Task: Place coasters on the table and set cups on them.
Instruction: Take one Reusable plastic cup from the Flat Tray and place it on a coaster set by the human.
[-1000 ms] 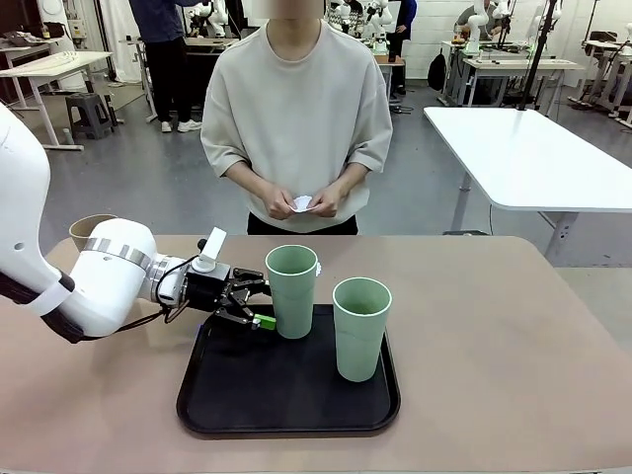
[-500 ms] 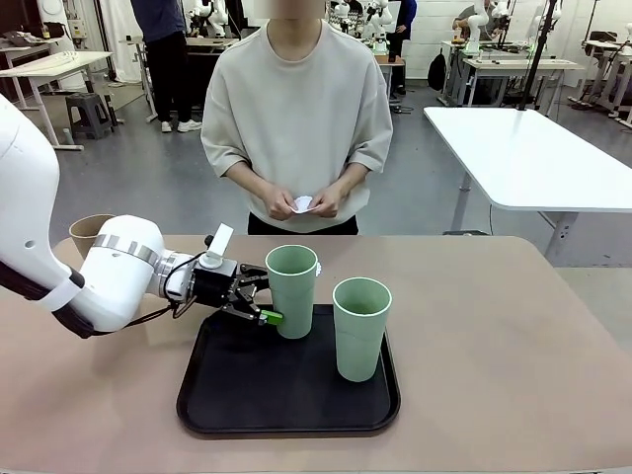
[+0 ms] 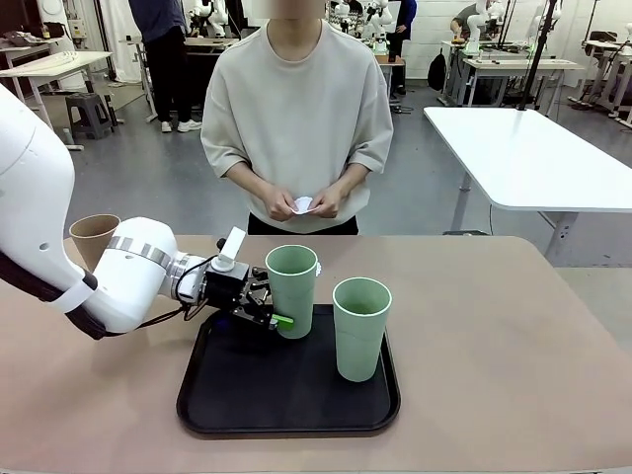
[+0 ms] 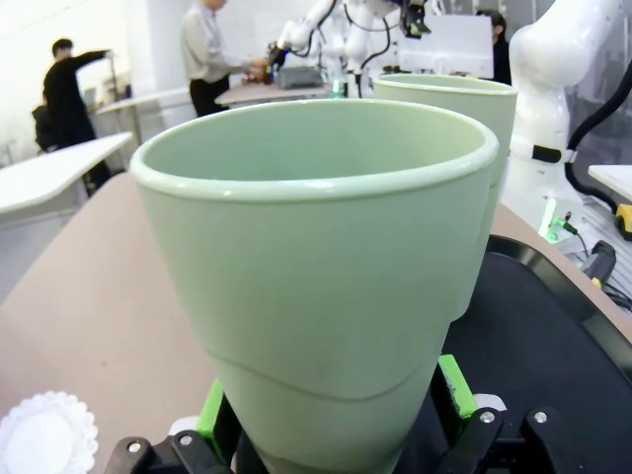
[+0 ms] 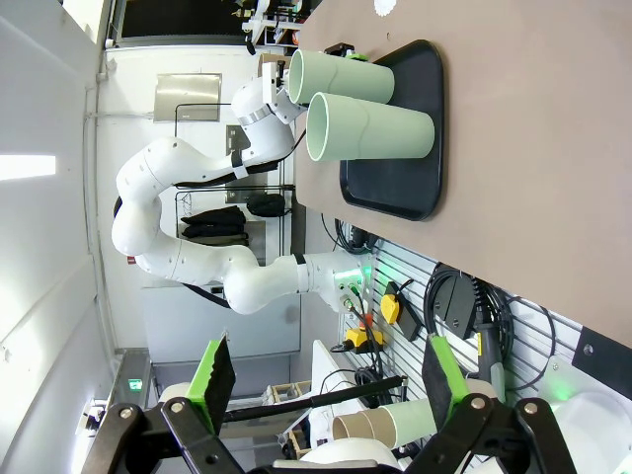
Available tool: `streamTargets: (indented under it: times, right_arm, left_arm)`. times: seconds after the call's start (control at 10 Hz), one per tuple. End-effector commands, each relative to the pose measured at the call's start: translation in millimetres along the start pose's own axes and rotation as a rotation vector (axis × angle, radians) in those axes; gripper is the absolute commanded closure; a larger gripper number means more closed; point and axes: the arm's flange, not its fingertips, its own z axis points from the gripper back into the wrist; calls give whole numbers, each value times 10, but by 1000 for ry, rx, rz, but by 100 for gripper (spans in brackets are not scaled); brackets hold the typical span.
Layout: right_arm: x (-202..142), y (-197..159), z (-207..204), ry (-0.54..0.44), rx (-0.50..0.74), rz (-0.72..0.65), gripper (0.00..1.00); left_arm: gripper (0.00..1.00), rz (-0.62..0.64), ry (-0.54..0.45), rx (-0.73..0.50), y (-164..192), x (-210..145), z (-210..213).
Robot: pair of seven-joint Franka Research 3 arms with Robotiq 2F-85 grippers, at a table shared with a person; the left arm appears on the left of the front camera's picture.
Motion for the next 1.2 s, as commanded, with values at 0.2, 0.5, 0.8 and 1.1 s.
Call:
streamTargets:
  times: [0.2,0.5,0.8,1.1]
  right_arm:
    - [-4,-1,5,0,13,4,0]
    - [-4,-1,5,0,13,4,0]
    - [-4,-1,5,0,13,4,0]
    - [-4,-1,5,0,13,4,0]
  left_arm:
    - [58,-15,-18,-49,22,0,-91]
    - [62,-4,-34,-47,25,17,-53]
    - [100,8,-28,-32,9,65,-46]
    - [100,71,-37,54,-126,775,214]
